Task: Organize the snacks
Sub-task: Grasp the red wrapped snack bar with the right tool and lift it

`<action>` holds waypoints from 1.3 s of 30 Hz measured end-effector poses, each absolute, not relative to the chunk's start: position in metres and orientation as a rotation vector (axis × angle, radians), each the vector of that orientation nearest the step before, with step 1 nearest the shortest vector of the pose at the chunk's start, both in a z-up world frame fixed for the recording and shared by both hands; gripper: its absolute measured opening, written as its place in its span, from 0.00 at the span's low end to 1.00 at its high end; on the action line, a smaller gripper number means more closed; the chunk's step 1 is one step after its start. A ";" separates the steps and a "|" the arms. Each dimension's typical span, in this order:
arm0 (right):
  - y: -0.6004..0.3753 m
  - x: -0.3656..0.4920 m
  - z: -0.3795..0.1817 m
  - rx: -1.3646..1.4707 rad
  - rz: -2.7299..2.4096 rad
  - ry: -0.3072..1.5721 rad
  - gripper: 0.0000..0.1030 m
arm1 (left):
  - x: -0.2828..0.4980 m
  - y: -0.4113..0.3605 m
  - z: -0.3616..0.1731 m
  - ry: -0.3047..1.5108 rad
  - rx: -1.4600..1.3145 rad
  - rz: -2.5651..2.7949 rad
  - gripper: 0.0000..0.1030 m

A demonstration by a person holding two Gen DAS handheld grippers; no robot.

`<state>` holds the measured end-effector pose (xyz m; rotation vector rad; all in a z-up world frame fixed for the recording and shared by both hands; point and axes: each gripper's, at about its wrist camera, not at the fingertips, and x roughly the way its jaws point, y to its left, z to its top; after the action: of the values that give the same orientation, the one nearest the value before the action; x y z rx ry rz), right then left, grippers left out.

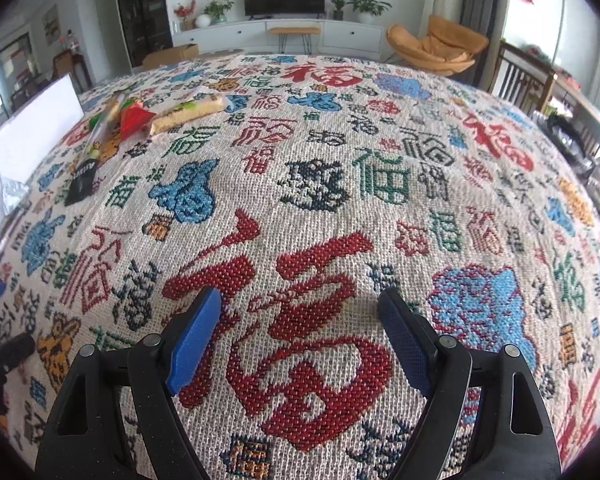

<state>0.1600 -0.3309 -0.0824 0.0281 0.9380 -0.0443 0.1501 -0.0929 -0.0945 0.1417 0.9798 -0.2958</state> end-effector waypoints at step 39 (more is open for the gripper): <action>-0.269 0.182 -0.052 -0.052 0.235 1.030 0.17 | 0.153 -0.093 -0.095 0.973 0.138 -0.299 1.00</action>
<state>0.1823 -0.2693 -0.0517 -0.0524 1.0297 0.2349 0.1533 -0.0927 -0.0948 0.1380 0.9727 -0.2992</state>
